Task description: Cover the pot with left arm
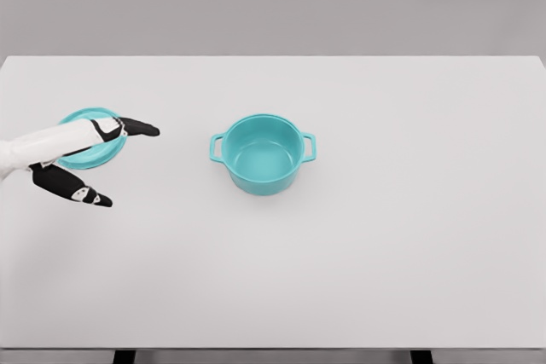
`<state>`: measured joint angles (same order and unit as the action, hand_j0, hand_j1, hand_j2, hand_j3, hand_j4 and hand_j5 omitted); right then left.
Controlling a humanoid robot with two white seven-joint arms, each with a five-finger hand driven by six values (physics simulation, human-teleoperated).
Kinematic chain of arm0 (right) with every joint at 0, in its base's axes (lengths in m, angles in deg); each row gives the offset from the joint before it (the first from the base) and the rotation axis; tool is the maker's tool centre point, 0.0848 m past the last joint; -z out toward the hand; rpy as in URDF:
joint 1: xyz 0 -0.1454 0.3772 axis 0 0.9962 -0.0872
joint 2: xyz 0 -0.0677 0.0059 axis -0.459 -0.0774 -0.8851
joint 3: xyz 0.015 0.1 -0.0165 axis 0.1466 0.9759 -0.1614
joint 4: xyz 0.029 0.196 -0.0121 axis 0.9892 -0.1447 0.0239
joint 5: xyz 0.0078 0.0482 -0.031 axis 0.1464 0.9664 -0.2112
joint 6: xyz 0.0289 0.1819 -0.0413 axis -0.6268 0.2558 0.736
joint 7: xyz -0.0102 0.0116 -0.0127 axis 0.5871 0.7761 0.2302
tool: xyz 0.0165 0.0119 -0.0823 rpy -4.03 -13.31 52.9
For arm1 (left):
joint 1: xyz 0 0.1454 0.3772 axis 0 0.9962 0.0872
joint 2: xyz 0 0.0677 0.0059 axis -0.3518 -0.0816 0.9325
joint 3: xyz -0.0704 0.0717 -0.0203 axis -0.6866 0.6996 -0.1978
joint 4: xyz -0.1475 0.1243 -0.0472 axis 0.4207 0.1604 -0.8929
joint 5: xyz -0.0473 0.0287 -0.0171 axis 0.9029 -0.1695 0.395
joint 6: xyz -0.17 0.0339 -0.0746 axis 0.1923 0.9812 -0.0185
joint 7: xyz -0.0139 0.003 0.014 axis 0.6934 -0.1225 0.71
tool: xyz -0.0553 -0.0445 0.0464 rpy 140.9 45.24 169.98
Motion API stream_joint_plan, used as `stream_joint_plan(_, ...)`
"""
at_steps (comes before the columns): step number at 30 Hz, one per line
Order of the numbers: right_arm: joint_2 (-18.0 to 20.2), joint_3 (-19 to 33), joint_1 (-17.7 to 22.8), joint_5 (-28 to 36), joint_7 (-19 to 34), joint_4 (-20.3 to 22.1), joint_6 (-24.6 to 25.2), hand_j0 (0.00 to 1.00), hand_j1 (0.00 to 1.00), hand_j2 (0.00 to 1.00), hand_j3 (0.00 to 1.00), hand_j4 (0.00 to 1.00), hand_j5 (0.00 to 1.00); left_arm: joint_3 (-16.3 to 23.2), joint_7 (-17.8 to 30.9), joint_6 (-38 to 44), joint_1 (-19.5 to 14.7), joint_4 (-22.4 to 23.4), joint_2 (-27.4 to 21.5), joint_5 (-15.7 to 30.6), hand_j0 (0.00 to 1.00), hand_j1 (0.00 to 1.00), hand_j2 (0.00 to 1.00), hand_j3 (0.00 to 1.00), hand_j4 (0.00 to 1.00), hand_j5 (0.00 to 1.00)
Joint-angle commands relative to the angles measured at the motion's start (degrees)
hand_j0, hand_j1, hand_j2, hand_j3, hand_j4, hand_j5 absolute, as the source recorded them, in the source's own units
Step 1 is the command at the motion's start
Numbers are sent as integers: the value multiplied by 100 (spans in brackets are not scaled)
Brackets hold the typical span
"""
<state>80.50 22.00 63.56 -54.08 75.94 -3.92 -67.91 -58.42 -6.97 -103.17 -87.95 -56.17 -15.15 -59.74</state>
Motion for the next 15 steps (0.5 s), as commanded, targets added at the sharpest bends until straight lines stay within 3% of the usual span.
stream_joint_plan(1, 0, -7, 0, -3, -2, 6, -2, 100, 100, 100, 100, 100, 100, -21, 12, 15, 0, -16, -4, 67, 100, 100, 100, 100, 100, 100)
stream_joint_plan(4, 0, 20, 9, -3, -2, -47, -2, 100, 100, 100, 100, 100, 100, -29, 12, 15, -44, 431, 58, 392, 100, 100, 100, 100, 100, 100)
stream_joint_plan(8, 0, 20, 9, -3, -2, -38, -2, 100, 100, 100, 100, 100, 100, -3, 12, 15, -264, 1460, 559, 278, 100, 100, 100, 100, 100, 100)
stream_joint_plan(13, 0, 20, 9, -3, -2, -38, -2, 100, 100, 100, 100, 100, 100, -21, -14, 15, -378, 1839, 761, 313, 100, 100, 100, 100, 100, 100)
stream_joint_plan(14, 0, 20, 9, -3, -2, -38, -2, 100, 100, 100, 100, 100, 100, -29, -75, 15, -387, 1865, 814, 393, 100, 100, 100, 100, 100, 100)
stream_joint_plan(15, 0, 29, 9, -3, -2, -38, -2, 100, 100, 100, 100, 100, 100, -38, -418, 15, -510, 2216, 1016, 314, 100, 100, 100, 100, 100, 100)
